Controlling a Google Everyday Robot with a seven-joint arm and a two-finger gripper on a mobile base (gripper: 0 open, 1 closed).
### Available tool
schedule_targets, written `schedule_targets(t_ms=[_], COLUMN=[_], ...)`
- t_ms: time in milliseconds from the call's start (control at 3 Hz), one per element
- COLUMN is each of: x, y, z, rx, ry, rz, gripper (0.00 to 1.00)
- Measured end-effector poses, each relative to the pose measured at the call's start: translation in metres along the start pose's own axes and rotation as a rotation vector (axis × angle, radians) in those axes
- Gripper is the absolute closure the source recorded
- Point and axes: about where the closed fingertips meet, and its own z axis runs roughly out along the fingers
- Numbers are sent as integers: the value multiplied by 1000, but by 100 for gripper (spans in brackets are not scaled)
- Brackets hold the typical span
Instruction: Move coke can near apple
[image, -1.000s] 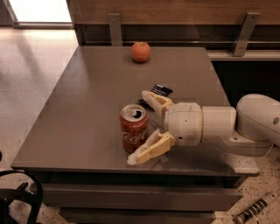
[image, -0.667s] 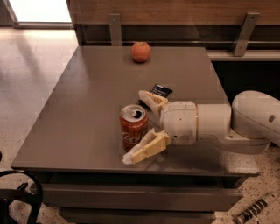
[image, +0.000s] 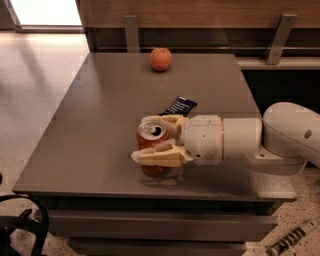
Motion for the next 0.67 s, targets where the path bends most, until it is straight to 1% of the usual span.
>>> schedule_targets(t_ms=[333, 667], x=[-1, -2], y=[1, 2], z=[1, 3], rx=[-3, -7], ry=[1, 1], rz=[-2, -5], gripper=[68, 93])
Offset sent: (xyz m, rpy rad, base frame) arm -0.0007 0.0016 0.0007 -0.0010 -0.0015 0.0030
